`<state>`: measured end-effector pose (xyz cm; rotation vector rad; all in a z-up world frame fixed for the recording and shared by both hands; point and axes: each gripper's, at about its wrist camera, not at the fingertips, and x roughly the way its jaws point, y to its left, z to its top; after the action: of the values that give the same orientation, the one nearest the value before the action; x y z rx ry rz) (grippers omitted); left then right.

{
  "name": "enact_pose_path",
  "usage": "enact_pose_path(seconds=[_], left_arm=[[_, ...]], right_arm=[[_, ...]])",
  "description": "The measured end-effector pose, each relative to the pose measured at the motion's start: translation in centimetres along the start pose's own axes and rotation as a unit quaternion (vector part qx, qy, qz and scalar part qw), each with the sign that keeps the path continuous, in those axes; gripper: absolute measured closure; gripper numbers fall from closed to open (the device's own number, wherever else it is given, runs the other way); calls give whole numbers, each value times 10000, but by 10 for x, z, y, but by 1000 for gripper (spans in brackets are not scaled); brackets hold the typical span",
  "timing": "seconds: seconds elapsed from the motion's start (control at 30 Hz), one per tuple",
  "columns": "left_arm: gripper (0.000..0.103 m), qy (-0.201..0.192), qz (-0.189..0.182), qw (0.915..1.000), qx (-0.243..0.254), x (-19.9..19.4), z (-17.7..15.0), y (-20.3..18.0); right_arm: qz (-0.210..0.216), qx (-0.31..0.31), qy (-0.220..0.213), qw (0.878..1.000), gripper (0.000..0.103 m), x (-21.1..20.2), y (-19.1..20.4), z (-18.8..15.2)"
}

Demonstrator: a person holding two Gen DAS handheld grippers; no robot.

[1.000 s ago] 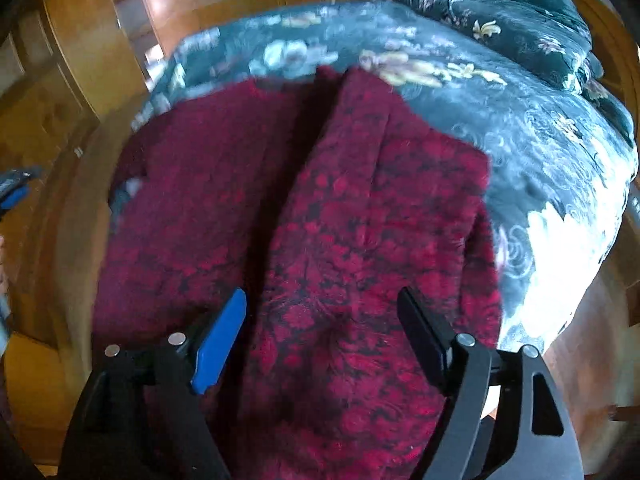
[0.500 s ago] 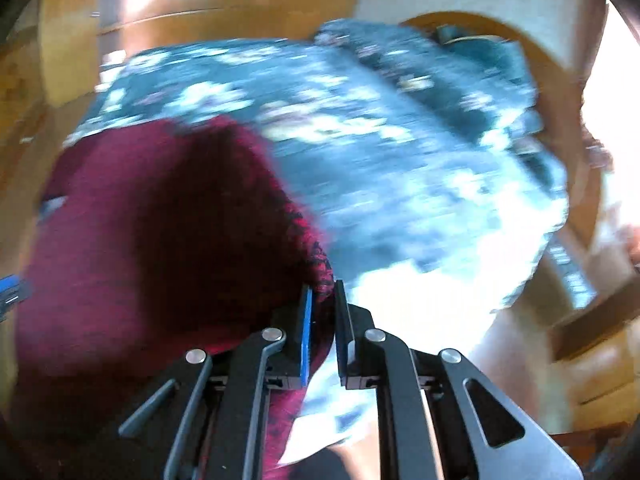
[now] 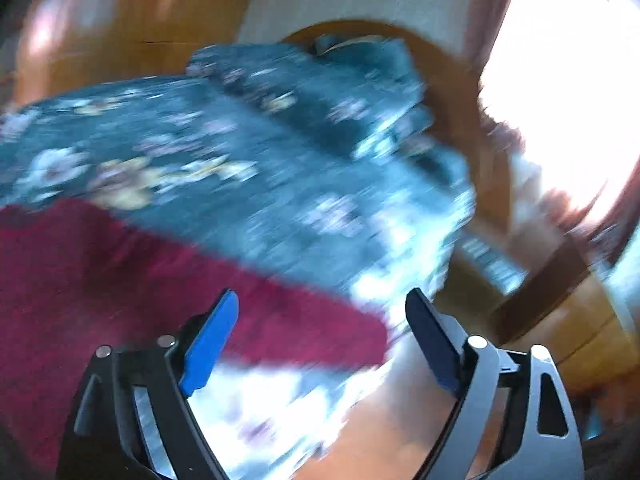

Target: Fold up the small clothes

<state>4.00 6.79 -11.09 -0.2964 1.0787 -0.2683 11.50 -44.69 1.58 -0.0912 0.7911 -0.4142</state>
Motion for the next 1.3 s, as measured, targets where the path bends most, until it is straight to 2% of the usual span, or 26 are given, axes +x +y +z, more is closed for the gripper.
enact_pose_path(seconds=[0.03,0.07,0.1,0.13,0.17,0.23,0.3,0.37,0.4,0.43,0.47,0.5,0.53,0.63,0.73,0.8,0.87,0.93,0.97,1.03,1.07,1.13,1.17,1.23,1.27,1.3], left_arm=[[35,26,-75,10000,-23,0,-3,1],[35,47,-144,9999,-42,0,-5,2],[37,57,-195,9998,-66,-1,-7,3],[40,54,-255,9996,-92,-2,-8,3],[45,42,-300,9995,-120,-3,-9,4],[53,18,-341,9993,-160,-5,-9,5],[70,-21,-374,9990,-251,-6,-10,7],[79,-80,-427,9987,-280,-9,-10,7],[83,-102,-446,9986,-271,-11,-9,6],[84,-149,-451,9986,-241,-15,-9,4],[86,-182,-450,9986,-222,-18,-7,3],[87,-232,-494,9983,-226,-23,-5,3],[88,-283,-573,9976,-256,-29,-3,3],[91,-550,-781,9952,-212,-60,12,7],[93,-695,-761,9947,-8,-88,21,7],[93,-685,-662,9954,136,-95,21,5],[93,-470,-514,9974,169,-91,11,9],[93,-231,-347,9990,160,-77,-1,15],[93,-52,-79,9998,148,-63,-9,19],[92,257,160,9995,12,-41,-20,27],[90,330,402,9986,-41,-32,-21,28],[89,264,585,9979,13,-32,-19,22],[87,45,689,9976,102,-39,-14,16],[71,-257,851,9957,275,-47,-4,6],[54,-492,877,9945,308,-53,2,1],[43,-716,847,9934,292,-58,8,-3]], right_arm=[[471,103,215,9986,17,-2,3,-12],[1150,242,597,9913,17,-5,8,-35],[1544,334,851,9838,17,-3,11,-48],[2048,461,1190,9704,17,-3,16,-67],[2585,653,1610,9503,17,-4,24,-94],[3021,821,2107,9260,18,-7,37,-128],[3228,803,2538,9083,22,-10,54,-166],[3349,722,2892,8939,41,-11,68,-186],[3414,641,3069,8861,56,-12,76,-194],[3368,462,3130,8868,64,-14,83,-198],[3242,240,3009,8965,71,-23,90,-196],[3256,182,2986,8969,81,-27,91,-192],[3277,170,2946,8975,84,-34,91,-186],[3465,90,2469,9049,86,-70,78,-154],[3871,37,1928,9016,87,-116,58,-131],[3950,-115,1847,8999,87,-129,50,-131],[3804,-338,2066,9008,87,-124,51,-145],[3612,-411,2507,8972,88,-103,56,-174],[3567,-381,2621,8959,88,-98,58,-185],[3453,-347,2885,8924,88,-81,67,-205],[3442,-387,2926,8913,88,-78,73,-210],[3502,-338,2949,8884,78,-75,74,-210],[3553,-270,2946,8867,75,-74,72,-208],[3643,45,2766,8892,66,-72,55,-198],[3696,269,2675,8894,62,-69,46,-190],[3741,706,2529,8895,57,-62,30,-180]])
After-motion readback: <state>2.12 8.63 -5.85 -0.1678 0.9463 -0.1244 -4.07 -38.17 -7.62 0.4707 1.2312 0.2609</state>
